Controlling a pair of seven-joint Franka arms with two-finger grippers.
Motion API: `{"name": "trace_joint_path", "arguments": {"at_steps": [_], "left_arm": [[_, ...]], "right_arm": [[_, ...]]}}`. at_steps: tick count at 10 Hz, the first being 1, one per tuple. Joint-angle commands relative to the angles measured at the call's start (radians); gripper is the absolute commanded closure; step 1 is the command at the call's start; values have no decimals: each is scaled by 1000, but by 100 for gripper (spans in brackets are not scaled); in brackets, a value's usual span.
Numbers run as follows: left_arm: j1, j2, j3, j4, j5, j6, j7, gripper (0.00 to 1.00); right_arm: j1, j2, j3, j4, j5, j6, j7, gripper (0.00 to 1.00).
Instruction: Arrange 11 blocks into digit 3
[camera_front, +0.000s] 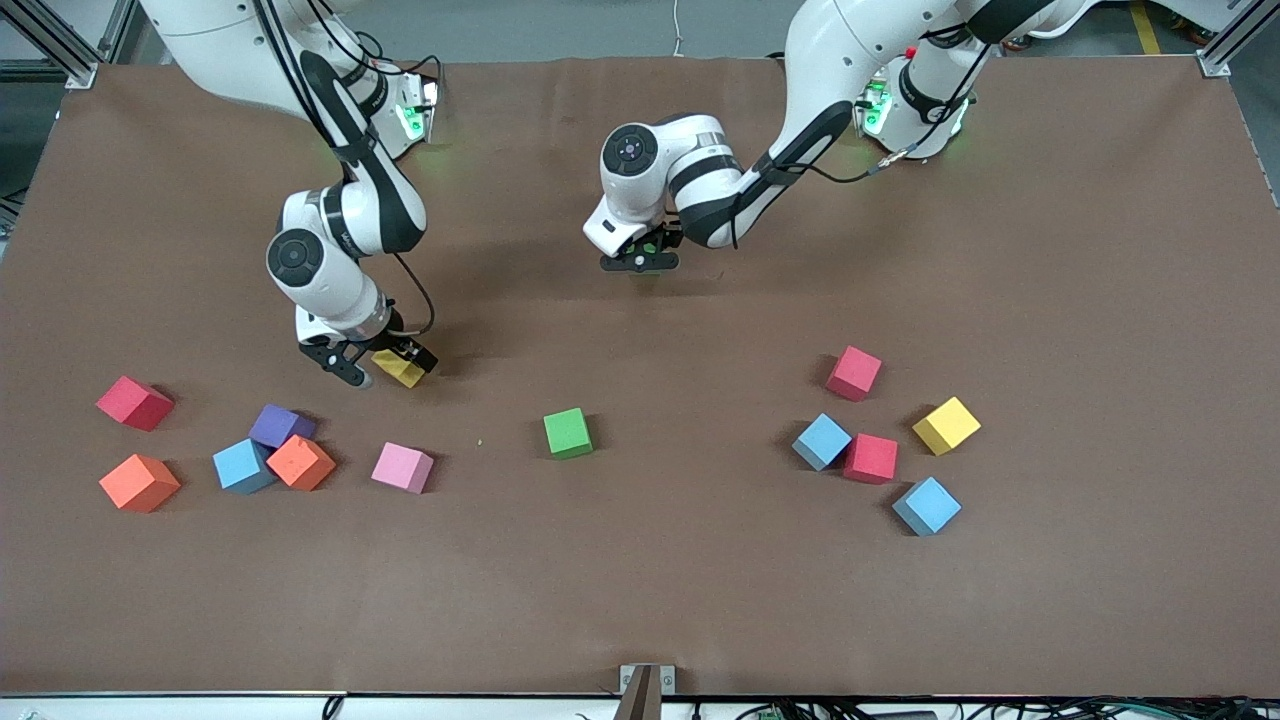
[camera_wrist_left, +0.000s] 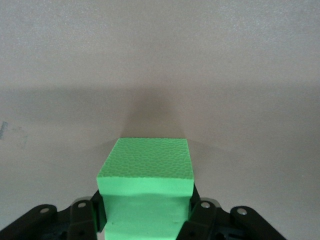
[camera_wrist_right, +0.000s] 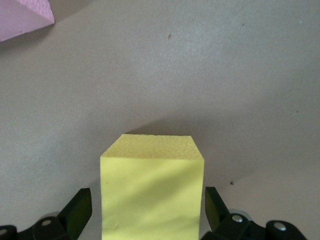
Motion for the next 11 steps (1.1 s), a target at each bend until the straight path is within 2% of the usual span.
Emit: {"name": "trace_joint_path", "arguments": {"at_steps": [1, 2, 3, 4, 5, 6, 7, 10, 11], "left_arm": [[-5, 43, 10, 18, 45, 12, -36, 7], [-7, 34, 8, 31, 42, -1, -64, 0], [-4, -6, 1, 36, 45, -26, -88, 0], [1, -62, -1, 39, 39, -63, -98, 0], [9, -134, 1, 38, 37, -112, -98, 0], [50, -171, 7, 38, 37, -120, -96, 0], [147, -196, 5, 41, 41, -120, -93, 0], [398, -199, 5, 58, 46, -120, -73, 0], [456, -198, 5, 47, 43, -121, -85, 0]], "right_arm": [[-13, -35, -1, -19, -36, -3, -22, 1], [-14, -38, -2, -19, -48, -3, -25, 2], [-14, -36, -2, -17, -50, -1, -25, 10], [-17, -36, -2, -16, -54, -1, -25, 26], [-24, -38, -2, -16, -55, 2, -23, 64], [-42, -47, 1, -16, -55, 1, -26, 90], [-42, -49, 1, -14, -55, -3, -30, 96], [-41, -99, 5, -2, -51, -13, -17, 97], [-28, -128, 8, 7, -39, -59, 60, 98]]}}
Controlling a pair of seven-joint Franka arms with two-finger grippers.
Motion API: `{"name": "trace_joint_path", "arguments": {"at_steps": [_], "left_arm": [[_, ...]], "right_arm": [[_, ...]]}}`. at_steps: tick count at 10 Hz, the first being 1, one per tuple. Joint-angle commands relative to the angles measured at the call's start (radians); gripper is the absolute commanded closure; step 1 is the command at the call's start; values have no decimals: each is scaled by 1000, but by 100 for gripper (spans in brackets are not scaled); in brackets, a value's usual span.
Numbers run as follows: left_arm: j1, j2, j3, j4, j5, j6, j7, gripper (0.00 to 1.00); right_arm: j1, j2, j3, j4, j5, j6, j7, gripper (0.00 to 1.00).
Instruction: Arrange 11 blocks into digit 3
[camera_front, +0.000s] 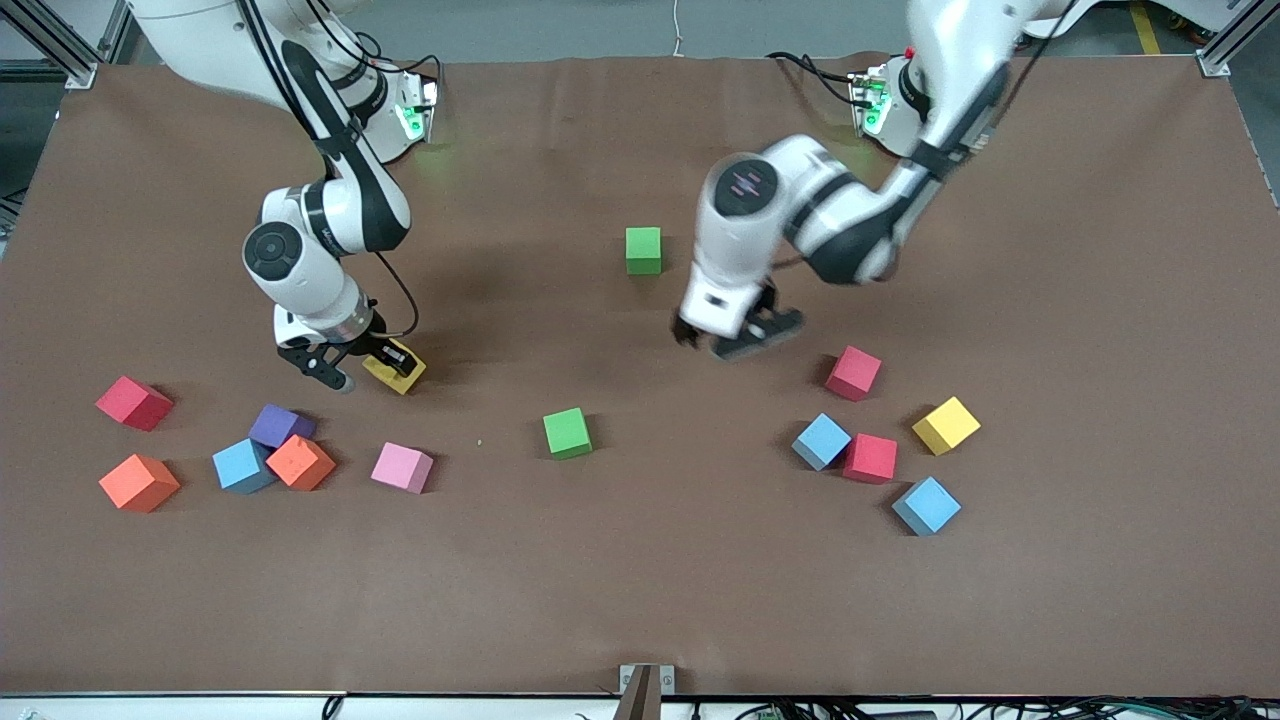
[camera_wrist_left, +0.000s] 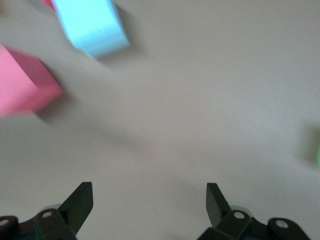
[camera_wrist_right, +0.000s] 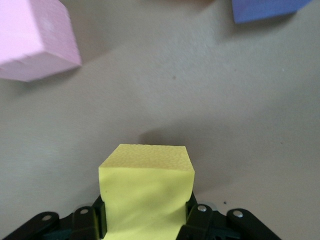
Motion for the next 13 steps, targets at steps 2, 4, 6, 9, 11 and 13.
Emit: {"name": "trace_joint_path", "arguments": {"at_steps": [2, 4, 6, 9, 11, 13], "left_arm": [[176, 8, -10, -77, 12, -8, -69, 0], [256, 6, -9, -117, 16, -8, -139, 0], [299, 6, -7, -149, 18, -2, -219, 0], [339, 5, -7, -250, 80, 120, -316, 0], [350, 8, -7, -310, 153, 228, -406, 0], [371, 28, -7, -318, 199, 266, -463, 10]], "right_arm": [[116, -75, 18, 57, -2, -151, 374, 98], [240, -77, 20, 77, -2, -173, 643, 100], [335, -72, 22, 91, 9, -179, 968, 100], [470, -63, 22, 91, 12, -168, 1338, 99], [538, -43, 22, 98, 20, -154, 1467, 99], [592, 36, 20, 150, 23, -156, 1602, 99]]}}
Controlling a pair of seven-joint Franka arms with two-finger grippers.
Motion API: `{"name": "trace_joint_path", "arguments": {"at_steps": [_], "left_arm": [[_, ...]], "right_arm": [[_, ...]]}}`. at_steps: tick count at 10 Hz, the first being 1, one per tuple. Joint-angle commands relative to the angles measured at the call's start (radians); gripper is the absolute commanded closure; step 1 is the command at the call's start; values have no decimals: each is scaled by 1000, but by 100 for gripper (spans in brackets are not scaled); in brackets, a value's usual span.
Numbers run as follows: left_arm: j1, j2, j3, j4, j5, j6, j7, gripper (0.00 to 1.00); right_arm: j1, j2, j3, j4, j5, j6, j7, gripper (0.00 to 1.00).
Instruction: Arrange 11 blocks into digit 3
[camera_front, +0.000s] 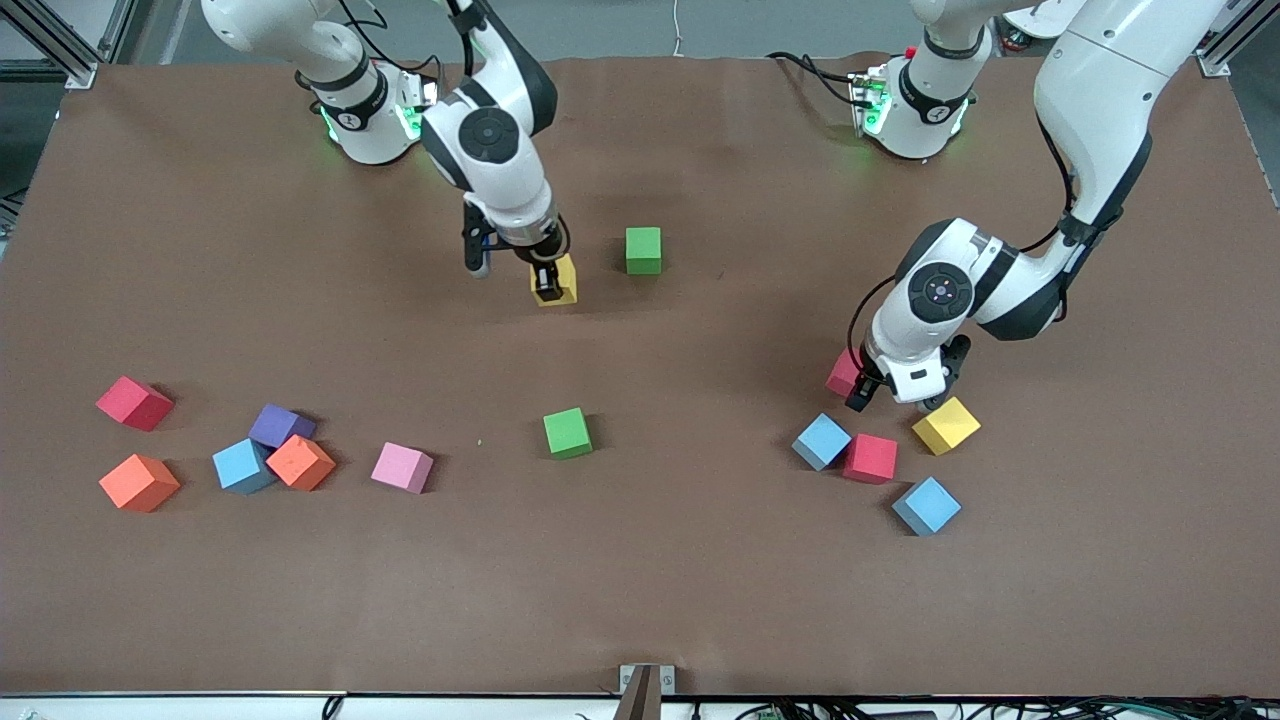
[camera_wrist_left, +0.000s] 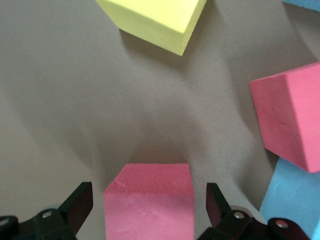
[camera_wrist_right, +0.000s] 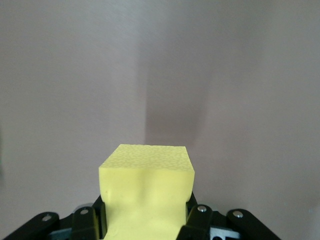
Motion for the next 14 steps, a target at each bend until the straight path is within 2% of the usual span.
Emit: {"name": "trace_joint_path", "arguments": {"at_steps": [1, 2, 3, 4, 6, 8, 10, 12, 13, 14], "left_arm": [[24, -3, -12, -17, 38, 27, -75, 34], [24, -8, -12, -26, 38, 27, -104, 58], [24, -19, -15, -24, 38, 23, -108, 75], [22, -23, -21, -2, 38, 21, -112, 84], [12, -31, -25, 118, 29, -20, -129, 84], [18, -28, -68, 265, 6, -164, -149, 85], [2, -31, -87, 298, -17, -262, -178, 85], [-114, -37, -64, 296, -23, -365, -332, 86], [-183, -61, -17, 296, -57, -376, -388, 86], [-250, -95, 29, 292, -144, -379, -396, 86]], "right_arm": [[46, 94, -9, 62, 11, 9, 94, 99], [49, 107, -9, 67, 12, 8, 96, 99], [54, 119, -7, 65, 14, 6, 96, 100], [66, 125, -6, 65, 17, 8, 96, 100], [81, 128, 0, 65, 77, 8, 98, 100], [100, 127, 4, 67, 94, 14, 101, 100], [118, 127, 4, 64, 94, 35, 101, 100], [140, 127, 5, 64, 100, 37, 102, 100], [158, 130, 4, 61, 101, 35, 117, 100], [167, 136, 4, 56, 101, 34, 131, 100]]}}
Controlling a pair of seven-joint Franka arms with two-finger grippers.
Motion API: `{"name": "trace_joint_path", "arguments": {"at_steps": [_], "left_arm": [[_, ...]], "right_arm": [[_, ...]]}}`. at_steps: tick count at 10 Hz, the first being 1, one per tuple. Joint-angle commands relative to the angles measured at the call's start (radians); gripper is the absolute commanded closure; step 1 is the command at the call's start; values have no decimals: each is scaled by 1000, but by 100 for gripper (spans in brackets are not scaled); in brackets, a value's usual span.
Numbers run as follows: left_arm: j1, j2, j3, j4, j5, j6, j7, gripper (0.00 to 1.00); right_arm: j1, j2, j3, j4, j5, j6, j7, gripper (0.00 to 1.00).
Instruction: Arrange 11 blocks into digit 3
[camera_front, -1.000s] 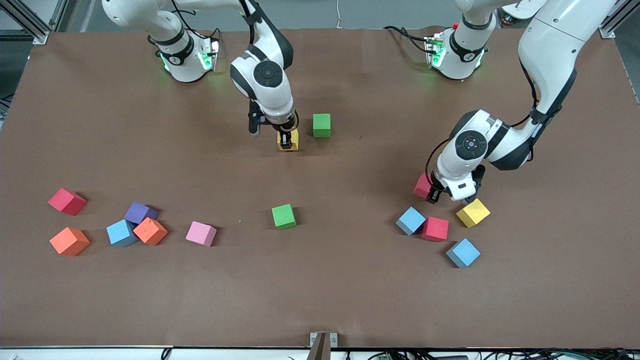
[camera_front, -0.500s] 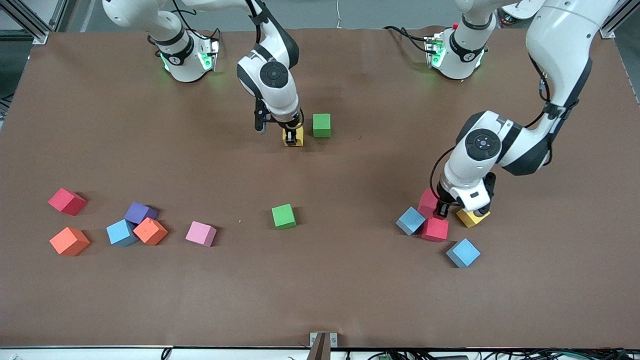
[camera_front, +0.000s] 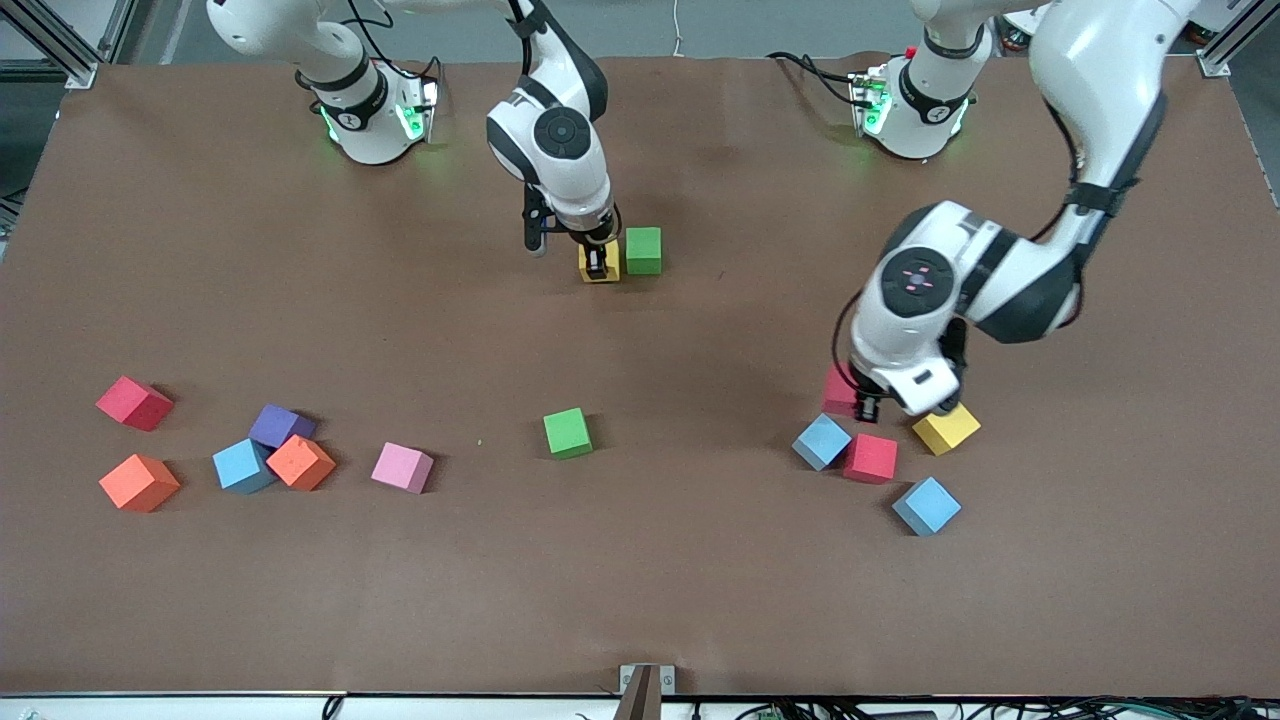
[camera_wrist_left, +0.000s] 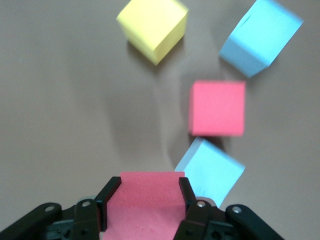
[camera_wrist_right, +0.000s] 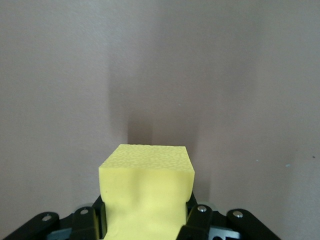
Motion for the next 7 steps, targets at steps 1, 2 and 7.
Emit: {"name": "trace_joint_path", "arguments": {"at_steps": [1, 2, 7], "left_arm": [[-155, -86, 128, -11, -138, -58, -26, 86], [-226, -107, 177, -20, -190, -80, -35, 86], [-850, -332, 749, -255, -411, -42, -21, 86]], "right_arm": [[25, 12, -3, -8, 14, 10, 33, 100], [28, 12, -3, -8, 14, 13, 33, 100], [43, 35, -3, -6, 12, 34, 37, 91]]}}
